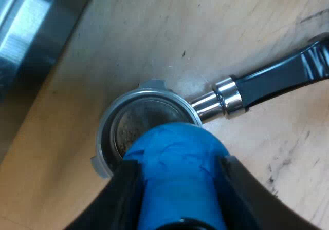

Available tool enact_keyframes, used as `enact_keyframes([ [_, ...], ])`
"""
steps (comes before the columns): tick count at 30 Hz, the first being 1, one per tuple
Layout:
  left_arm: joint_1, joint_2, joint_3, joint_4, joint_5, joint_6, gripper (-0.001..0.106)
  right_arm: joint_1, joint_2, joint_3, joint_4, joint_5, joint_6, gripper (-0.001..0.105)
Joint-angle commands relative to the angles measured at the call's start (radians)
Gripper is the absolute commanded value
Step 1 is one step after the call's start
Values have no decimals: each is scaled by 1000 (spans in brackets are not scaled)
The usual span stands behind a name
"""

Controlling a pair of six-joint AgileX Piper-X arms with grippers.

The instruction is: Grind coffee beans and then tamp

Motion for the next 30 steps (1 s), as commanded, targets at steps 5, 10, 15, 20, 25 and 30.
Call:
enact_keyframes([
  [5, -5, 32, -9, -46, -7, -17, 1, -2, 0, -3, -14, 0, -5, 70],
  [10, -5, 53, -9, -48, -16, -17, 1, -2, 0, -3, -14, 0, -5, 70],
  [15, -5, 76, -9, -54, -22, -17, 1, -2, 0, -3, -14, 0, -5, 70],
  [20, -5, 90, -9, -73, -24, -17, 1, -2, 0, -3, -14, 0, -5, 70],
  [25, -5, 89, -9, -97, -30, -17, 1, -2, 0, -3, -14, 0, -5, 70],
  [30, -5, 89, -9, -99, -55, -17, 1, -2, 0, -3, -14, 0, -5, 70],
])
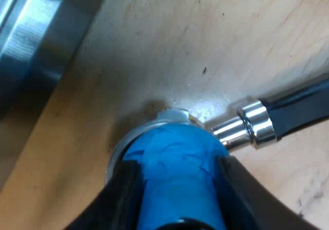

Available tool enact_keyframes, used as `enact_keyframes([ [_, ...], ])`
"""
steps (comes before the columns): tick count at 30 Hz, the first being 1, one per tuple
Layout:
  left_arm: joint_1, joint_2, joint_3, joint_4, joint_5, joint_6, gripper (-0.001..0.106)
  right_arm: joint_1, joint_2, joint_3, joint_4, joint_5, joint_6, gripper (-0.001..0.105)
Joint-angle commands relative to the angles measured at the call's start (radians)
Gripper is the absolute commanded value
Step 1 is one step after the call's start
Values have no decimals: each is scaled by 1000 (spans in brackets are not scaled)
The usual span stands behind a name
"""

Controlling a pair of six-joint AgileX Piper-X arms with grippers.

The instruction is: Grind coffee beans and then tamp

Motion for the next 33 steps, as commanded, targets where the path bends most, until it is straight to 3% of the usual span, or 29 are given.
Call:
enact_keyframes([
  [1, -5, -3, -9, -16, -43, -10, 1, -2, 0, -3, -14, 0, -5, 70],
  [19, -5, -3, 2, -9, -41, -10, 1, -2, 0, -3, -14, 0, -5, 70],
  [33, -5, 63, 17, -14, 4, -13, 1, -2, 0, -3, -14, 0, -5, 70],
])
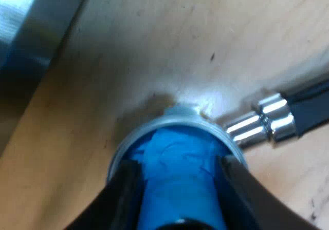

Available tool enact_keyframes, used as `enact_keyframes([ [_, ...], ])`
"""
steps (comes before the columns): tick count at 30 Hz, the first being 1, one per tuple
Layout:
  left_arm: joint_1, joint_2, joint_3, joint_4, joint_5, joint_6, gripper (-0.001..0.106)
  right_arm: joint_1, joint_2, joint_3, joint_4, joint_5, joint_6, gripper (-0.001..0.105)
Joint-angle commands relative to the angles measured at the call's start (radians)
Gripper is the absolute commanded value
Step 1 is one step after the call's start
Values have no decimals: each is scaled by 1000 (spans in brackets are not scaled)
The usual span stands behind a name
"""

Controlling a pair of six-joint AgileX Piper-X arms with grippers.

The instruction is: Grind coffee beans and then tamp

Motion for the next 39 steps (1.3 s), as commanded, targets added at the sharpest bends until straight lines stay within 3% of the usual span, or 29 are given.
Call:
enact_keyframes([
  [1, -5, 27, 1, 11, 7, -10, 1, -2, 0, -3, -14, 0, -5, 70],
  [15, -5, 41, 4, 16, 15, -15, 1, -2, 0, -3, -14, 0, -5, 70],
  [31, -5, 55, 166, -43, 21, -29, 1, -2, 0, -3, -14, 0, -5, 70],
  [39, -5, 55, 197, -53, 21, -29, 1, -2, 0, -3, -14, 0, -5, 70],
])
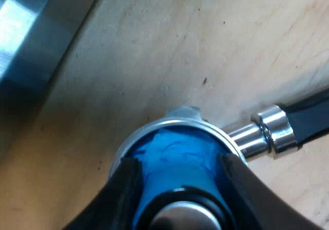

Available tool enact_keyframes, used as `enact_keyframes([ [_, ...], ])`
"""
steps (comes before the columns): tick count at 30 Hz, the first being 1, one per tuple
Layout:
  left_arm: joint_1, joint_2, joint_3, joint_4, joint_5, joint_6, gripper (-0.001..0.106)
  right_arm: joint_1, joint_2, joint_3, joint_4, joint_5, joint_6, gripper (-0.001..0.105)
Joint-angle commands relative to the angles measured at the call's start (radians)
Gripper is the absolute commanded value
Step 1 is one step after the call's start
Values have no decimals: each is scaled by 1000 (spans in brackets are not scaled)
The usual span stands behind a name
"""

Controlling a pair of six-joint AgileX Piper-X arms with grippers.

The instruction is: Grind coffee beans and then tamp

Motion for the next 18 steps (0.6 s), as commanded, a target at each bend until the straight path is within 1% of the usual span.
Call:
enact_keyframes([
  [1, -7, 80, 73, 108, -21, -11, 1, -2, 0, -3, -14, -1, -5, 70],
  [8, -7, 69, 62, 123, -21, -11, 1, -2, 0, -3, -14, -1, -5, 70],
  [13, -7, 4, 37, 129, -29, -11, 1, -2, 0, -3, -14, -1, -5, 70],
  [18, -7, -73, -6, 141, -37, -11, 1, -2, 0, -3, -14, -1, -5, 70],
])
